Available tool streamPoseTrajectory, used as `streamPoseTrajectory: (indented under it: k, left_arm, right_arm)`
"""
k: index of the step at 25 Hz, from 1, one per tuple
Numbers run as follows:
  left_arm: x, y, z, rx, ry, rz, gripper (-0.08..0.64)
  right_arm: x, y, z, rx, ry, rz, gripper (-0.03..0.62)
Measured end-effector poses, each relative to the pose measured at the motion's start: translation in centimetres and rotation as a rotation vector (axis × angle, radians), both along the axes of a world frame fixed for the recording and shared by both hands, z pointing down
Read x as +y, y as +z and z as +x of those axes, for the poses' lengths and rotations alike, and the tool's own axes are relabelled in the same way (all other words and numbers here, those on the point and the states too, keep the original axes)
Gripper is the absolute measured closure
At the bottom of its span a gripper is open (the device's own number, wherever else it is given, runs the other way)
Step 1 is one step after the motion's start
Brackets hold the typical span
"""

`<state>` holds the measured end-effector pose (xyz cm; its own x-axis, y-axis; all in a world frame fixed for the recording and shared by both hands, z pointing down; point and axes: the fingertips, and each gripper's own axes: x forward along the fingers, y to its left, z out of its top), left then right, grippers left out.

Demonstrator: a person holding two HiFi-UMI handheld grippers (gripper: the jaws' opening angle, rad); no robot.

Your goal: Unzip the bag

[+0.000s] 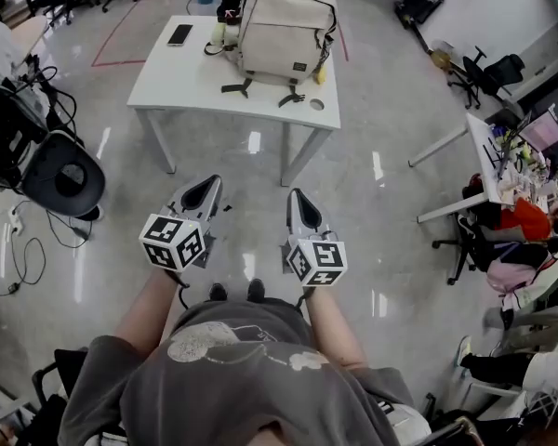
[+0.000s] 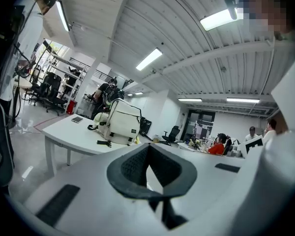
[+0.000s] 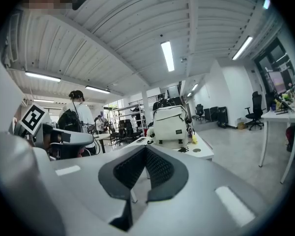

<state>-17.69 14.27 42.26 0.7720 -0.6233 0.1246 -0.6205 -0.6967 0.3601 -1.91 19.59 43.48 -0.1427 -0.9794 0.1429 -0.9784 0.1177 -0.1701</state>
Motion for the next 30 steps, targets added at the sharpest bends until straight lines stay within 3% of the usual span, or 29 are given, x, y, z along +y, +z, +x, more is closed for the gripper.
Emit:
streamPoseTrajectory:
  k: [6, 13, 19, 23, 30]
  left_arm:
    - [0.8, -1.1, -0.9, 0.039, 0.055, 0.058, 0.554]
    - [-0.9, 1.7, -0.9, 0.018, 0.034, -0.001, 0.555]
    - [-4.9, 2.1, 1.1, -0.002, 0.006, 0.001, 0.554]
    - [-8.4, 1.8, 3.6, -0.024, -0.016, 0.009, 0.555]
    - [-15.1, 1.7, 7.7, -0.029, -0.087, 0.004, 0.555]
  right_arm:
    - [1.0, 0.7, 0.7, -0.027, 0.089, 0.014, 0.592]
    - [0.2, 3.1, 2.8, -0.032, 0.138, -0.027, 0.592]
    - [-4.3, 3.4, 6.5, -0.008, 0.154, -0.018, 0.592]
    - [-9.0, 3.7, 9.5, -0.056, 0.133, -0.024, 0.592]
    - [-16.4, 3.4, 14.0, -0.057, 0.065, -0.032, 0.592]
